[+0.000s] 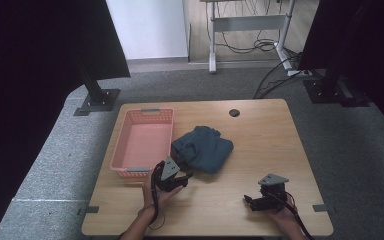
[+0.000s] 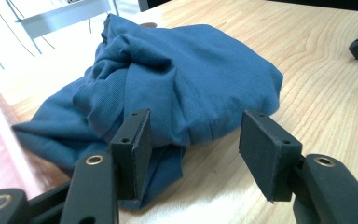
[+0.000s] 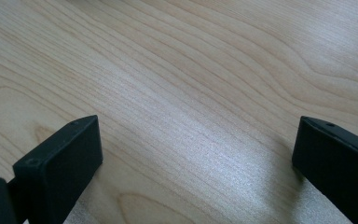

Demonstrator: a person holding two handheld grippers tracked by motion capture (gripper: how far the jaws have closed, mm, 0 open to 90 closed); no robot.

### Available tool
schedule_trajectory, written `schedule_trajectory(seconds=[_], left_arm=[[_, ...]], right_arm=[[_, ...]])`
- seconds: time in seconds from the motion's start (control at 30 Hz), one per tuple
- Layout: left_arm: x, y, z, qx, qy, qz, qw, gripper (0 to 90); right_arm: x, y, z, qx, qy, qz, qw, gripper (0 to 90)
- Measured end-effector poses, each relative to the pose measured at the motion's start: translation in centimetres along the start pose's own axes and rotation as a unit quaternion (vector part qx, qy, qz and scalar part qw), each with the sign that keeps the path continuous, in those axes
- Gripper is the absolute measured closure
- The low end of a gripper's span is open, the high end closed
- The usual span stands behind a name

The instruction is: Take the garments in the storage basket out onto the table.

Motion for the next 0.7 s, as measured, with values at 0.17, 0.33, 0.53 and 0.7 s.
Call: schedule_trajectory(seconds=[0.17,0.33,0.53,0.7], left_arm=[[0.0,-0.7,-0.8,-0.005,-0.008,-0.011,0.9999,43.5],[-0.2,-1.5,-1.6,-0.011,-0.021,-0.020,0.9995,43.4],[-0.2,-1.8,-3.0,-0.019,-0.027,-0.013,0.9994,43.5],[-0.4,-2.2,-4.2,-0.024,-0.033,-0.008,0.9992,43.5]], right_arm=[[0.0,0.0,0.0,0.000,0.000,0.000,1.0000,0.9],[0.0,0.0,0.0,0.000,0.000,0.001,1.0000,0.9],[0.0,0.0,0.0,0.000,0.000,0.001,1.0000,0.9],[0.0,0.0,0.0,0.000,0.000,0.002,1.0000,0.9]])
Point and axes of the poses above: each handheld gripper's, and its own axes: z roughly forward along the jaws, y roughly out of its top, x roughly to its left, the point moved 9 cm from there along z, roughly forward along the jaws, and after that the axes turned 10 degrees about -z, right-handed, at the moved point
